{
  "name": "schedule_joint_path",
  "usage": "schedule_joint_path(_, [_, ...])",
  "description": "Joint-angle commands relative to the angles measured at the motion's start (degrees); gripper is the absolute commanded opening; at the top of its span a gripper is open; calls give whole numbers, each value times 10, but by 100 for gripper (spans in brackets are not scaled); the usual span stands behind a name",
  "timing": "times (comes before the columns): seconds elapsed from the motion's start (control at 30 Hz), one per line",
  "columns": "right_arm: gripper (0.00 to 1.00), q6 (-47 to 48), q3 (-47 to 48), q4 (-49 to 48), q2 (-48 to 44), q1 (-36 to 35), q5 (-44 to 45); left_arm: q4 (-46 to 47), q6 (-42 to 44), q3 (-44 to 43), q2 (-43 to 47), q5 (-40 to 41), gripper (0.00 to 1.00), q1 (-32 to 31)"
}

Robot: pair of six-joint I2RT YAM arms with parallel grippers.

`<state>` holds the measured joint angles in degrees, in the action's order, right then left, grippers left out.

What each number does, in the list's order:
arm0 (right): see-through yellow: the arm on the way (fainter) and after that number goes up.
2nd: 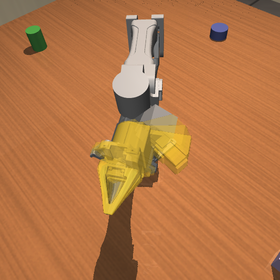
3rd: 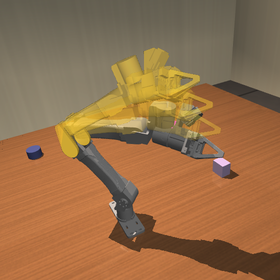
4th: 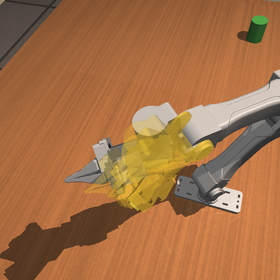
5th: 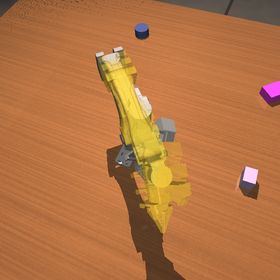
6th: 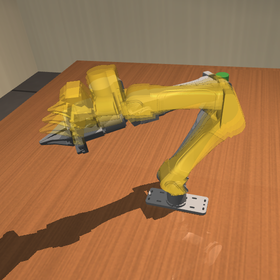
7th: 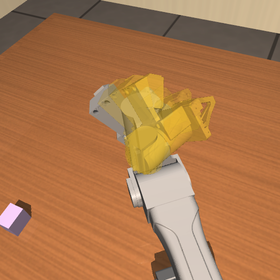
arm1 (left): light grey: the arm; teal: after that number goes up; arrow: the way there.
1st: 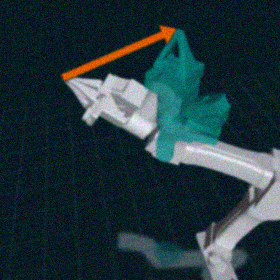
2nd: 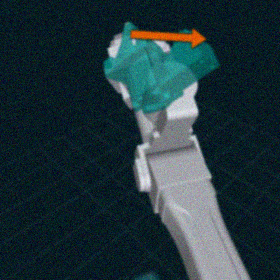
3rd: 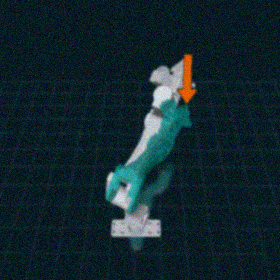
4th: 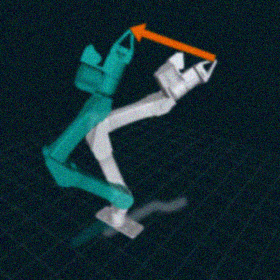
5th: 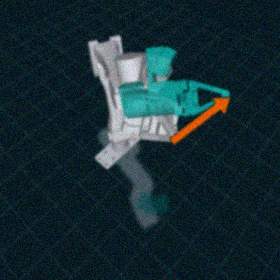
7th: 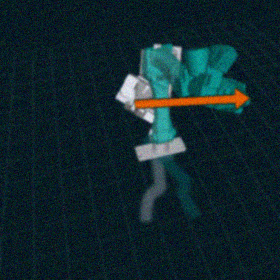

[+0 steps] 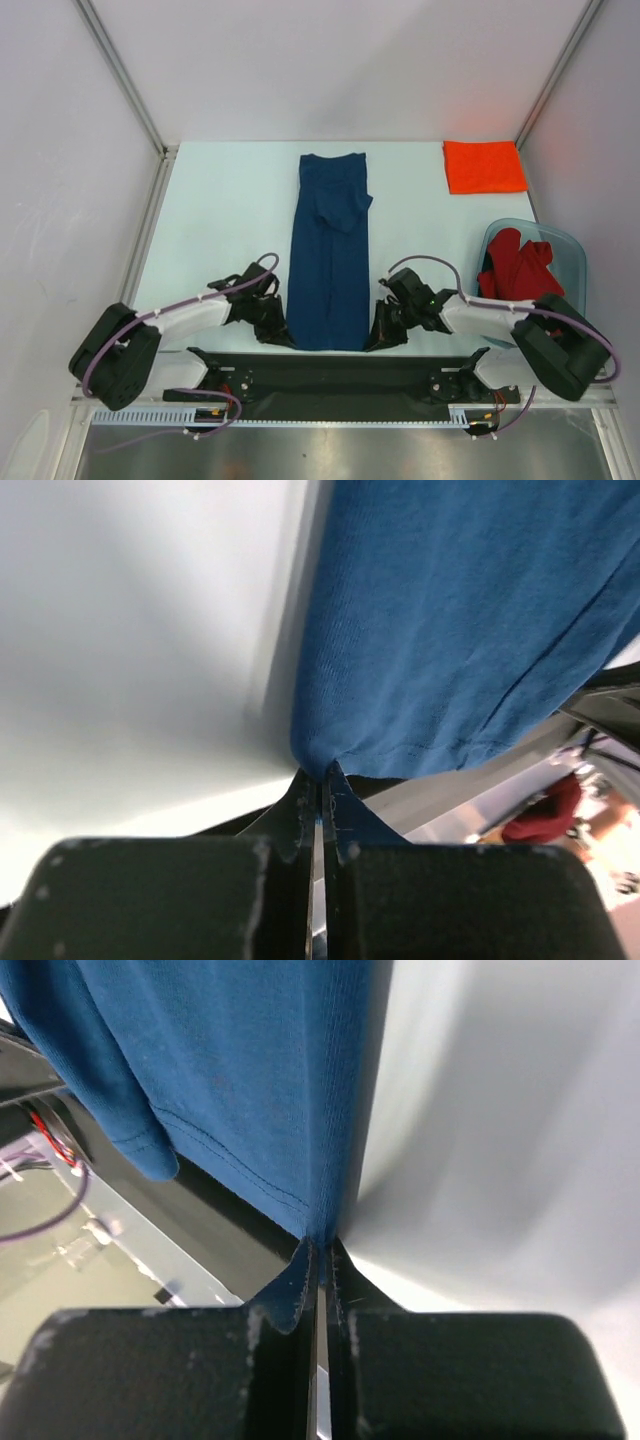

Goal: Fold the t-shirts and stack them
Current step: Fold the tshirt

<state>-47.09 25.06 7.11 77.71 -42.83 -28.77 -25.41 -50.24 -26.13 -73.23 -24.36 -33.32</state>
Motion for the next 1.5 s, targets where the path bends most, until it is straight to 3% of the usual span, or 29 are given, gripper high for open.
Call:
schedule_joint_path(0.0, [0, -23, -35, 60, -60, -12, 24, -80, -37, 37, 33, 94, 0, -32])
schedule_joint_path(0.17, [0, -16, -22, 116, -126, 0, 20, -171, -42, 4, 121, 145, 0, -36])
schedule_joint_path(0.23, [0, -11, 1, 128, -137, 19, 10, -204, -22, -43, 116, 160, 0, -36])
schedule_joint_path(0.4, [0, 40, 94, 159, -91, 82, -1, -260, 55, -214, 4, 220, 0, -29])
schedule_joint_path(0.87, [0, 187, 474, 265, 269, 201, -29, -333, 213, -671, -371, 230, 0, 78])
schedule_joint_path(1.03, [0, 213, 571, 300, 343, 230, -48, -344, 218, -742, -436, 215, 0, 100])
schedule_joint_path(1.47, [2, 229, 670, 304, 443, 253, -97, -345, 226, -822, -508, 184, 0, 131])
